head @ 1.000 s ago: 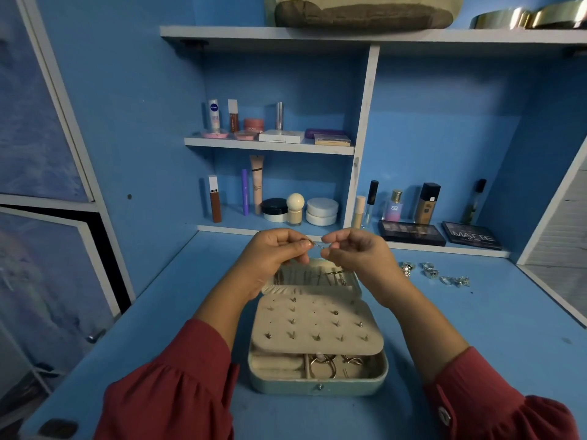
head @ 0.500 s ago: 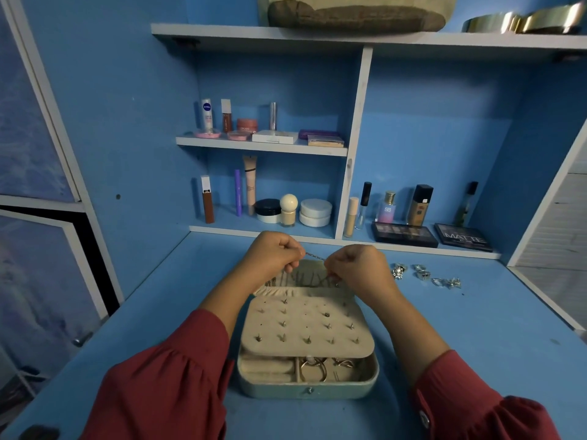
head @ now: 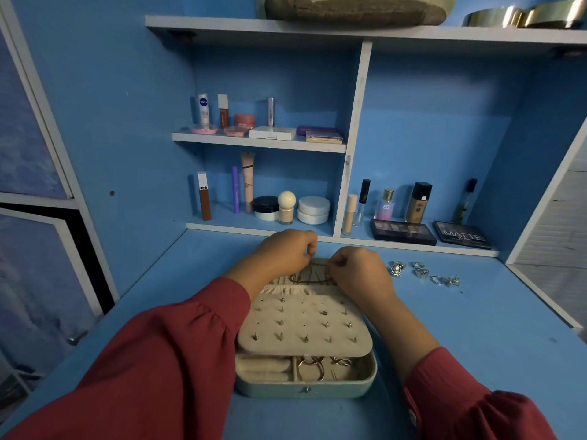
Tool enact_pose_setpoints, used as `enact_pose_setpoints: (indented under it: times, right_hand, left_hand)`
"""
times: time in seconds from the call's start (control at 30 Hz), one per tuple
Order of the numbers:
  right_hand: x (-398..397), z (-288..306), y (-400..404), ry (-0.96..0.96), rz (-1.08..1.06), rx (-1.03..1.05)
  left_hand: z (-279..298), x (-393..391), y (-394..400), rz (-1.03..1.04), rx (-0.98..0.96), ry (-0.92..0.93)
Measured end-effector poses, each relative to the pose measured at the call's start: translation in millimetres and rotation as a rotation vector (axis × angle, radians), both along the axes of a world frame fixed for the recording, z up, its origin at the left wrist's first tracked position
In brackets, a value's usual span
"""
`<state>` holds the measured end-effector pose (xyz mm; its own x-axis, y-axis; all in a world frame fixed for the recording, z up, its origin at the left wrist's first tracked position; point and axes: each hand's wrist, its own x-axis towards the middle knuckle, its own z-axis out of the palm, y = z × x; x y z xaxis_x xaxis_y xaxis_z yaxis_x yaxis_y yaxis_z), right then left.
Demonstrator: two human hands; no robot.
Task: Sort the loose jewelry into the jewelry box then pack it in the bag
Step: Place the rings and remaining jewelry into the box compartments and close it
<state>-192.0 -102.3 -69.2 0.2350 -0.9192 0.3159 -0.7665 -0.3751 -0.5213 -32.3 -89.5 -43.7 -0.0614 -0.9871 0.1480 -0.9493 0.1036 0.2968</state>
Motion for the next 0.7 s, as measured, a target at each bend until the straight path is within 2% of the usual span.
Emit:
enact_pose_setpoints:
  times: [0.2,0.4,0.7]
  right_hand:
    - [0.3,-2.5,-2.8,-0.004,-0.01,-0.02]
    - [1.0,-4.6,-4.8,0.015,0.008,-0.016]
    - [0.2,-4.6,-5.0,0.052,0.02,-0.014]
  left_hand:
    - [1.0,-3.0,-3.9,-0.068,-0.081,-0.229]
    - [-0.1,-5.9,-3.0,-0.126,-0.11,-0.375]
    - [5.5,-2.7,5.5,-0.111,-0.002,-0.357]
